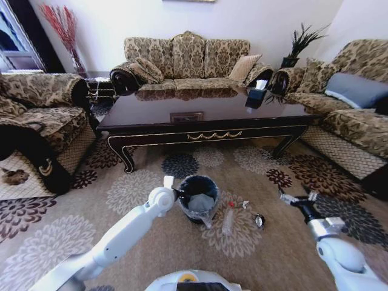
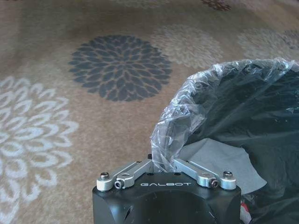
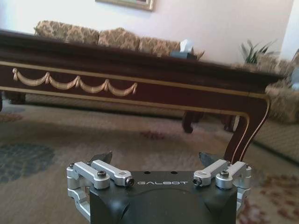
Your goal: Move to the front of the table and pick up the trash from the floor, then place it into the trash bin.
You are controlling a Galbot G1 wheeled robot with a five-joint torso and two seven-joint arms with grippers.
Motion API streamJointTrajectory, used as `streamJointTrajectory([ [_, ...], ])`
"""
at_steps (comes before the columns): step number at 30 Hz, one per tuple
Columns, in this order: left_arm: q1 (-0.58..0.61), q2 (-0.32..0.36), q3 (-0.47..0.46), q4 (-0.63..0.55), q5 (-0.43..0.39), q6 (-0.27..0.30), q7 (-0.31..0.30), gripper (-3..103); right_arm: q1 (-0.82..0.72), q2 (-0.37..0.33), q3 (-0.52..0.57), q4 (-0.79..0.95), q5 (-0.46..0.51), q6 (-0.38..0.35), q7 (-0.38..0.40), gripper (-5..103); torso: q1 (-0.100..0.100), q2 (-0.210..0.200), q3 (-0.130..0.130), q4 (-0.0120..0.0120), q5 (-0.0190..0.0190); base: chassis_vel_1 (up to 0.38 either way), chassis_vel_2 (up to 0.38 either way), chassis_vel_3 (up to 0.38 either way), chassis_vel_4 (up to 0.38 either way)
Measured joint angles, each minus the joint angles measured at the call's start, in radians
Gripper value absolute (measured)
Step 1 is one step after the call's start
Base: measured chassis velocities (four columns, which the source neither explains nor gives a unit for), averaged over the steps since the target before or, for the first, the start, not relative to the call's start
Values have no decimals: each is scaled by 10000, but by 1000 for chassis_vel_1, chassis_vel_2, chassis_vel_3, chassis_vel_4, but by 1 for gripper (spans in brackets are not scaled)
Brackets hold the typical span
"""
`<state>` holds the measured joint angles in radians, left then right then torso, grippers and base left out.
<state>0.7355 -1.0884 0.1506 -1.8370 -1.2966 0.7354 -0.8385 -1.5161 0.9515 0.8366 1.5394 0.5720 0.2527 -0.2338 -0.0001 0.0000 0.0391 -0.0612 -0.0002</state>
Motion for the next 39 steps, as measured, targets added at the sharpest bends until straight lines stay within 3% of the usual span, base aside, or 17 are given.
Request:
streamJointTrajectory([
  [6, 725, 96, -713, -320, 217, 0, 162, 0, 815, 68, -775, -1554, 14, 164, -795, 100, 0, 0, 0, -2, 0, 0, 0, 0, 0],
  [14, 1597, 421, -1244, -523, 550, 1, 450, 0, 1835, 135, -1835, -3441, 1446, -28, -1815, 100, 0, 0, 0, 1, 0, 0, 0, 0, 0],
  [22, 1731, 595, -1306, -679, 531, 1, 459, 0, 3087, 225, -2560, -5596, 1216, 98, -2616, 100, 0, 0, 0, 0, 2, 0, 0, 0, 0],
  [39, 2181, 654, -1444, -1010, 597, 0, 453, 0, 3866, 476, -2751, -7563, 319, 357, -3376, 100, 0, 0, 0, -2, 1, 0, 0, 0, 0],
])
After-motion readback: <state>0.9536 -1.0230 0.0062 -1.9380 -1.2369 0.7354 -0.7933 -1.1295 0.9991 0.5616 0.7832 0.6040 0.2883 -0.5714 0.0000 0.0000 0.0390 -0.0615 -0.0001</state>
